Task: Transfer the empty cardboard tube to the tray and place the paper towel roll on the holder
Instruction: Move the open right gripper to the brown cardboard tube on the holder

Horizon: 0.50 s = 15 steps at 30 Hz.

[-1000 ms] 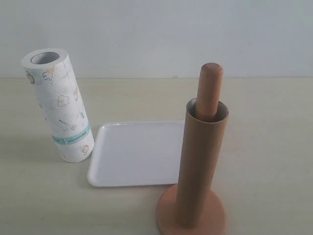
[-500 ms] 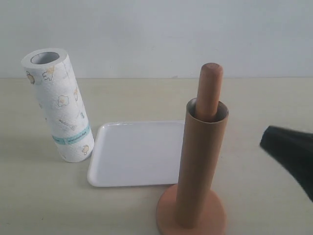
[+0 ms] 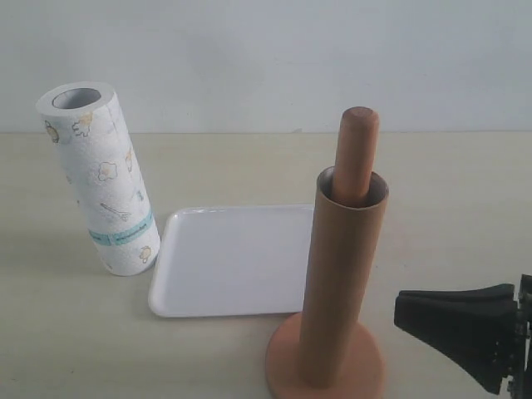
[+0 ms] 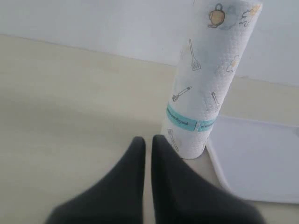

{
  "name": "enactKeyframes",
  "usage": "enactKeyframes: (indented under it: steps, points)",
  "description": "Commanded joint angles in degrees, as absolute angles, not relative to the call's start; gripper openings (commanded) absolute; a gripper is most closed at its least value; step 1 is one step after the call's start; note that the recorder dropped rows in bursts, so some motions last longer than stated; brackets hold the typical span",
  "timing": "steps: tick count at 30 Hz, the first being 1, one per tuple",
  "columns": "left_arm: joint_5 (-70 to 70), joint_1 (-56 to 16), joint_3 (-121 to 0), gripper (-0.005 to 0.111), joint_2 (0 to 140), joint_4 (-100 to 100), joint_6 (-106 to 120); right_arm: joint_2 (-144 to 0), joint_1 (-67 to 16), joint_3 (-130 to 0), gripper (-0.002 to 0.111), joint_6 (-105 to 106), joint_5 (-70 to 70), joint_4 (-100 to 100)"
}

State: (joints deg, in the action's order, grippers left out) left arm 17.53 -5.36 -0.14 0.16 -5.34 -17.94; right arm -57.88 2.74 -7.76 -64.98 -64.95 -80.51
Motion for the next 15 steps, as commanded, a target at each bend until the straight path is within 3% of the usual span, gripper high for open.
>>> enactKeyframes:
  steps: [1,4,10,15]
  points:
    - [17.5,-5.2,0.0,0.004,0.0,-5.4,-18.4,-61.5,2.8,-5.8,0.005,-56.9,-68.2,-75.5]
    - [17.5,-5.2,0.0,0.004,0.0,-5.4,-18.4,-63.4,2.8,-5.3,0.025,-53.5,-68.2,-74.0]
    - [17.5,-5.2,0.0,0.004,0.0,-5.4,-18.4,-63.5,2.8,-5.3,0.105,-50.5,-68.6,-71.2]
    - [17.5,-5.2,0.0,0.004,0.0,-5.4,-18.4,-63.5,2.8,-5.3,0.105,-50.4,-67.8,-69.7]
